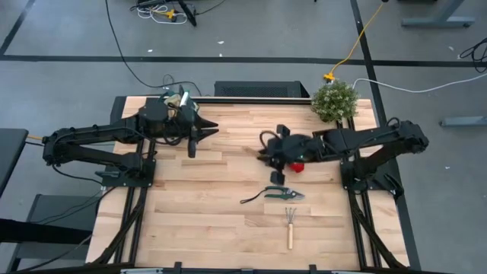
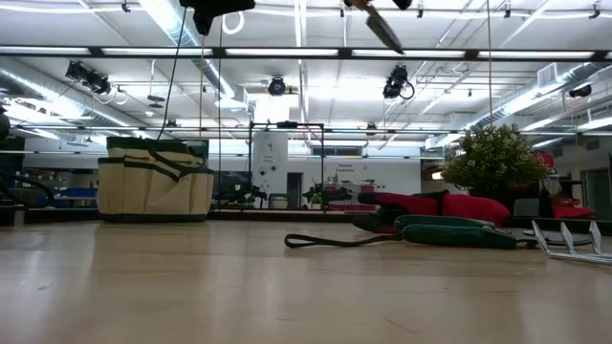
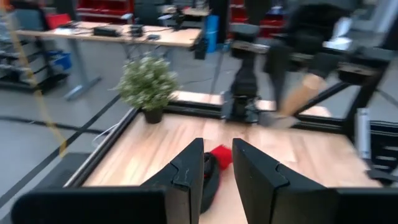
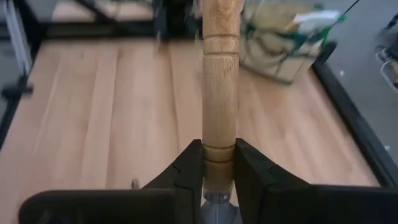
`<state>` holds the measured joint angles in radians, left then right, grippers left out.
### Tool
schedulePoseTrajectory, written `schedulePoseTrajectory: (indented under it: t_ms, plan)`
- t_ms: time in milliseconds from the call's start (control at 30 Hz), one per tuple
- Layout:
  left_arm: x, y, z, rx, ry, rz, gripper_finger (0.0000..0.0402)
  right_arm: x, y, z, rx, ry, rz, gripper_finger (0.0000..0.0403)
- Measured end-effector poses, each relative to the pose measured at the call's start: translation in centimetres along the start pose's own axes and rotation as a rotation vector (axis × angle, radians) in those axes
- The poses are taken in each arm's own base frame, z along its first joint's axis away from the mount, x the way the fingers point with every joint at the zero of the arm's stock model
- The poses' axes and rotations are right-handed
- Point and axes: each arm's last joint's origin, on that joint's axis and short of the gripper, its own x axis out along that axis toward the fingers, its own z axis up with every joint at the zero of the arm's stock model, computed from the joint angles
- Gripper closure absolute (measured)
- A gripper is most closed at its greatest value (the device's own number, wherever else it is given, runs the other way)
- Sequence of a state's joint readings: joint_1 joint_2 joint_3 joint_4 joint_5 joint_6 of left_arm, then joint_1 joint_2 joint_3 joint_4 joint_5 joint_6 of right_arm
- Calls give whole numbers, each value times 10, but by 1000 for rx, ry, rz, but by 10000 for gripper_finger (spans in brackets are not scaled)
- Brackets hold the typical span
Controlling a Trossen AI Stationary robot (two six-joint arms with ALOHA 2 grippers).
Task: Pick & Place Garden tools in Gardening bag
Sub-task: Put the brown trowel into the gardening bag
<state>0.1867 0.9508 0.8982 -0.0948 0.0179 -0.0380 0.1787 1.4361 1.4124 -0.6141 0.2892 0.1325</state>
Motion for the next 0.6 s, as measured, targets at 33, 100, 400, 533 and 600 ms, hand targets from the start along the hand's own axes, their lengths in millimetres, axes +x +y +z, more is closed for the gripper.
schedulePoseTrajectory:
  t_ms: [33, 100, 400, 533, 600]
  plan:
    - [0, -1, 1, 0, -9, -23, 312, 1, -3, 3, 12, -27, -4, 337]
    - [0, -2, 4, 6, -36, -66, 312, 2, -7, 9, 35, -77, -12, 337]
    - [-1, -3, 9, 30, -94, -94, 312, 2, -22, 29, 74, -267, -40, 337]
    - [-1, -3, 11, 31, -116, -95, 312, 1, -28, 36, 100, -340, -51, 337]
    - [-1, -3, 13, 30, -129, -95, 312, 1, -31, 39, 104, -372, -57, 337]
